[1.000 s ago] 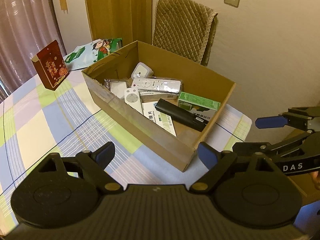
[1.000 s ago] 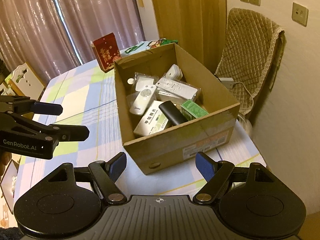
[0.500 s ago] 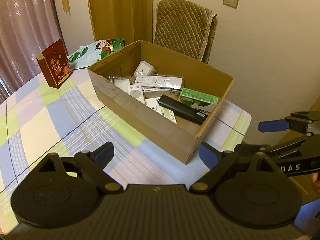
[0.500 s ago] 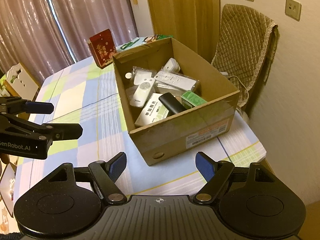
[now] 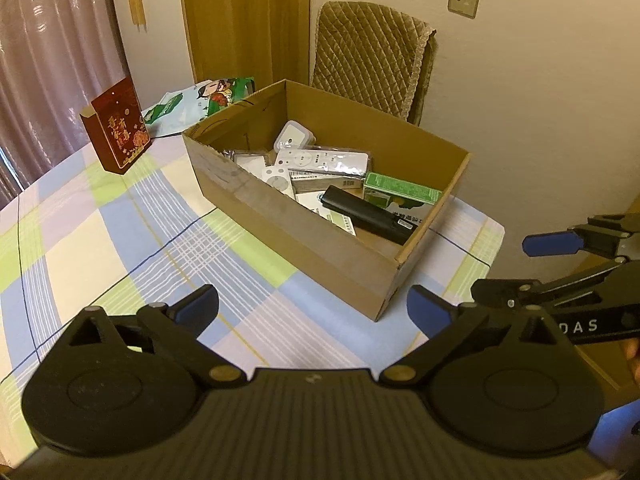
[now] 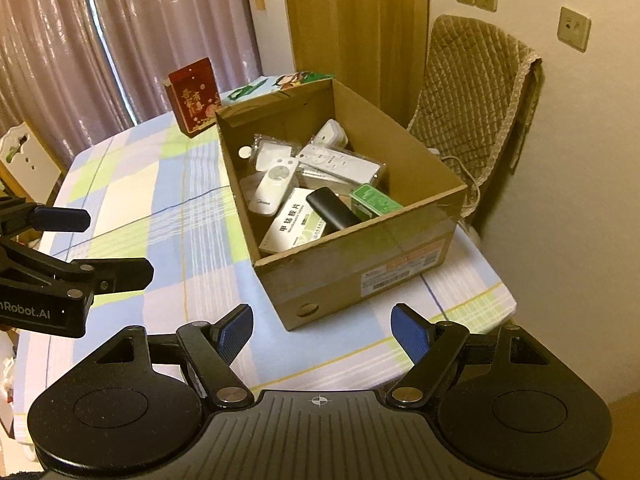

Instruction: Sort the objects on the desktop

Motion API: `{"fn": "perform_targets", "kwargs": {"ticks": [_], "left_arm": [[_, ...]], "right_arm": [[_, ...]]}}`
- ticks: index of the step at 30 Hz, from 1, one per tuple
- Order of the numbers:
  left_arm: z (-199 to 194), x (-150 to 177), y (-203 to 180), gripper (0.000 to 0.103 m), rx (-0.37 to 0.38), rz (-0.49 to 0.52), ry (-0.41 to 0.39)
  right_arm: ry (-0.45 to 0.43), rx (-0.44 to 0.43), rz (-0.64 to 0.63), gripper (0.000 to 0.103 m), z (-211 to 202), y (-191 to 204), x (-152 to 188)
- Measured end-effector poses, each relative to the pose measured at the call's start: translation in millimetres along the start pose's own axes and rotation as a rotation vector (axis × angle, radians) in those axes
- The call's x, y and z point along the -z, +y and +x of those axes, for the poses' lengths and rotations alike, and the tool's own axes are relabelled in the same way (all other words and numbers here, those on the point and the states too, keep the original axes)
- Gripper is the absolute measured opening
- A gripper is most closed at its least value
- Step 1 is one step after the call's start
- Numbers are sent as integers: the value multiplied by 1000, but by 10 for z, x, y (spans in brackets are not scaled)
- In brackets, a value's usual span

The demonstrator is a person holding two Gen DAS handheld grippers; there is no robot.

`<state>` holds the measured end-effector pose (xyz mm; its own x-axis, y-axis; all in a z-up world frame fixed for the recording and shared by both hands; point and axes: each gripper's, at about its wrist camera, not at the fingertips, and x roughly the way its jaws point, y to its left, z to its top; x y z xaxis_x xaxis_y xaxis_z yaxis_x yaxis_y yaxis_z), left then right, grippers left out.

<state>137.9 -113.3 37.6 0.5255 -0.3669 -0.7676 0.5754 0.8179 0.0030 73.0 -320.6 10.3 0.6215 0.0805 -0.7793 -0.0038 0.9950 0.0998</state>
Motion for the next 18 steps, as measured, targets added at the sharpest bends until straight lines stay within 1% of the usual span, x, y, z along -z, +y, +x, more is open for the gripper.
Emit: {"fn": "perform_targets", "kwargs": {"ticks": [8,18], "left_arm": [[-43,25,-50,99,-20,14,-18],[-45,24,-48,99,-37,7,-25]], "right_arm": [[20,3,16,79,-14,-39,28],[27,-14,13,79,23,-44,1]]}}
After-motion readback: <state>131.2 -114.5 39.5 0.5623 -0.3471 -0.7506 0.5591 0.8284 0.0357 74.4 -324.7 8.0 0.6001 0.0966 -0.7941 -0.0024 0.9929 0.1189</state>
